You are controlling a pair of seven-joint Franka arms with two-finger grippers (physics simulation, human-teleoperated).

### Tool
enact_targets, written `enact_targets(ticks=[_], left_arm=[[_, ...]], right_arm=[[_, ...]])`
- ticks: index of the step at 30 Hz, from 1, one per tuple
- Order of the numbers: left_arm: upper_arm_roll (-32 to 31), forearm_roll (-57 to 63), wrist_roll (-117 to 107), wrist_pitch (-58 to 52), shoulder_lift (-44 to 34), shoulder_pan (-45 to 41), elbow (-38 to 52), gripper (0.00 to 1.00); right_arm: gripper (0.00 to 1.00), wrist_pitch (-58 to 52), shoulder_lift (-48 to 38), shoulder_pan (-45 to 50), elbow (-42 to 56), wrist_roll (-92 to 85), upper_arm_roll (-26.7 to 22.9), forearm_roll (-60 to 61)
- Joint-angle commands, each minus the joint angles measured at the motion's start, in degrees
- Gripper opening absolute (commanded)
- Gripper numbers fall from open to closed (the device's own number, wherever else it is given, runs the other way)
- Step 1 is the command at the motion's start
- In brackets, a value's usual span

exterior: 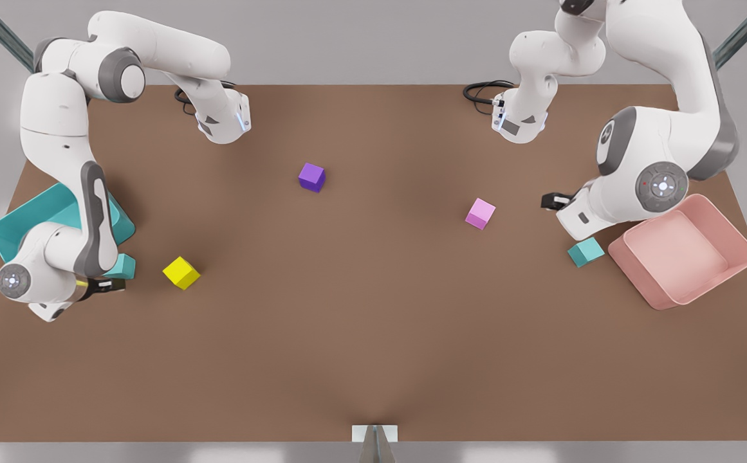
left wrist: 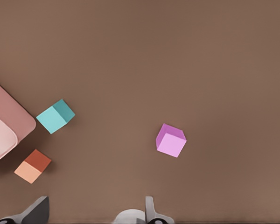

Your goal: Stack the two blue cubes on top of each other

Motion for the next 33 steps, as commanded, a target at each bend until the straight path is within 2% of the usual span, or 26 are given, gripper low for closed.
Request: enact_targets(ticks=[1,33], left_arm=[[0.0,-0.7,0.3,-1.4,0.9,0.5,-0.1,1.00],[0.1,-0.5,0.4,-2.0,3.0,1.0,0.0,1.00]], right_arm=[[1.00,-1.2,0.2,0.0,0.0,1.5,0.0,0.1],[1.00,-9.9,3.3,-1.2,-0.1,1.3,-1.1,-0.5]])
